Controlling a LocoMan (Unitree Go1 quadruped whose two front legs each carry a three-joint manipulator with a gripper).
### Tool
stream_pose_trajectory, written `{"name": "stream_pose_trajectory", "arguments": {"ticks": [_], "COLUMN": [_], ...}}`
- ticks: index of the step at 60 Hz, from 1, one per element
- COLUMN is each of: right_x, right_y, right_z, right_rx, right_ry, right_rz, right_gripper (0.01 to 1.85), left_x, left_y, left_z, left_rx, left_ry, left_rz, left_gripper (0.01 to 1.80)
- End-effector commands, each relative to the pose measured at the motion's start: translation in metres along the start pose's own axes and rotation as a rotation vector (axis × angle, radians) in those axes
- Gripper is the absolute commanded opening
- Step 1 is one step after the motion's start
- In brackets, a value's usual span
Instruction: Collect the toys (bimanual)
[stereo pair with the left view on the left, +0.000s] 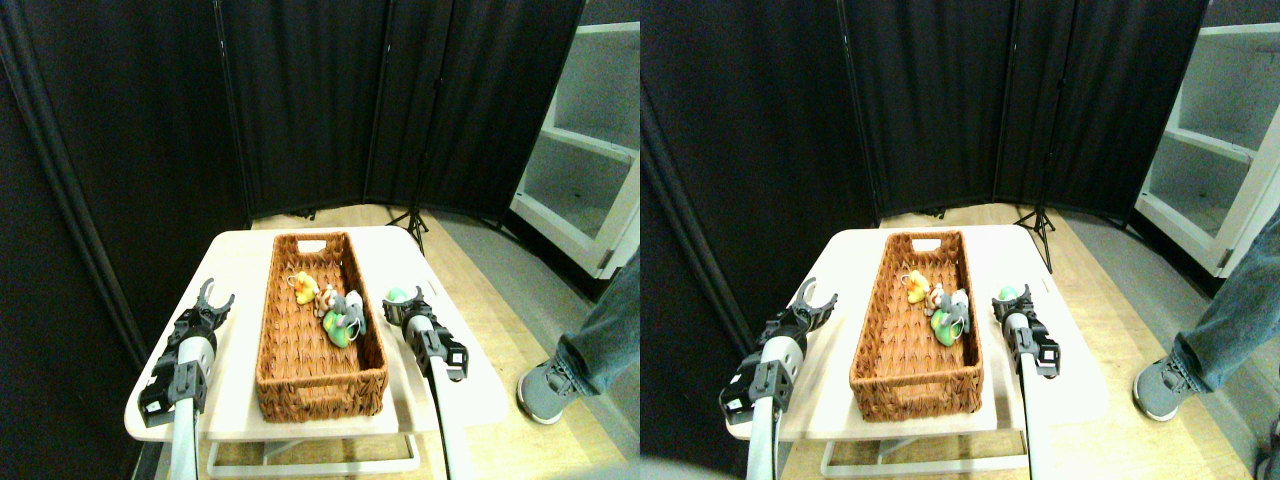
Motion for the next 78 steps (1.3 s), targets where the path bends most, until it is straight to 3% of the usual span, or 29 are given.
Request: {"name": "stream_pose_trajectory", "arguments": {"ticks": [1, 3, 12, 16, 21, 23, 26, 28, 29, 32, 42, 48, 49, 56, 70, 78], "right_x": [0.008, 0.010, 0.014, 0.014, 0.010, 0.008, 0.006, 0.006, 0.004, 0.003, 0.001, 0.001, -0.003, -0.010, -0.037, -0.048], "right_y": [0.001, -0.001, -0.006, -0.007, -0.005, -0.002, 0.000, 0.001, 0.003, 0.004, 0.006, 0.007, 0.009, 0.016, 0.052, 0.063], "right_z": [0.005, 0.006, 0.011, 0.012, 0.012, 0.011, 0.010, 0.010, 0.009, 0.009, 0.014, 0.014, 0.015, 0.017, 0.008, 0.004], "right_rx": [-0.044, -0.074, -0.078, 0.037, 0.023, 0.018, -0.016, -0.028, -0.057, -0.032, 0.106, 0.124, 0.163, 0.115, -0.036, -0.034], "right_ry": [-0.019, -0.024, -0.050, -0.036, -0.032, -0.043, -0.069, -0.069, -0.066, -0.066, -0.089, -0.089, -0.098, -0.115, -0.056, -0.042], "right_rz": [0.009, 0.004, -0.019, -0.033, -0.017, -0.008, 0.015, 0.026, 0.048, 0.041, 0.014, 0.016, 0.020, 0.066, 0.213, 0.238], "right_gripper": [0.68, 0.78, 0.89, 0.77, 0.78, 0.68, 0.35, 0.29, 0.12, 0.11, 0.32, 0.32, 0.25, 0.23, 0.21, 0.18], "left_x": [0.002, 0.002, 0.005, 0.006, 0.007, 0.007, 0.007, 0.007, 0.008, 0.008, 0.008, 0.008, 0.008, 0.006, 0.006, 0.006], "left_y": [-0.009, -0.009, -0.009, -0.009, -0.011, -0.013, -0.015, -0.015, -0.016, -0.017, -0.019, -0.019, -0.020, -0.022, -0.024, -0.025], "left_z": [-0.001, -0.002, -0.005, -0.004, -0.004, -0.004, -0.005, -0.005, -0.006, -0.006, -0.006, -0.006, -0.005, -0.006, -0.006, -0.006], "left_rx": [-0.014, -0.025, -0.024, -0.029, -0.043, -0.041, -0.022, -0.021, -0.026, -0.025, -0.030, -0.030, -0.029, -0.029, -0.032, -0.036], "left_ry": [-0.005, -0.012, -0.001, -0.001, -0.003, -0.004, -0.004, -0.003, -0.004, -0.008, -0.005, -0.006, -0.012, -0.015, -0.014, -0.013], "left_rz": [-0.048, -0.045, -0.049, -0.048, -0.060, -0.064, -0.057, -0.058, -0.062, -0.061, -0.075, -0.076, -0.084, -0.091, -0.101, -0.111], "left_gripper": [0.34, 0.34, 0.34, 0.33, 0.33, 0.33, 0.33, 0.33, 0.33, 0.33, 0.31, 0.31, 0.31, 0.31, 0.31, 0.31]}}
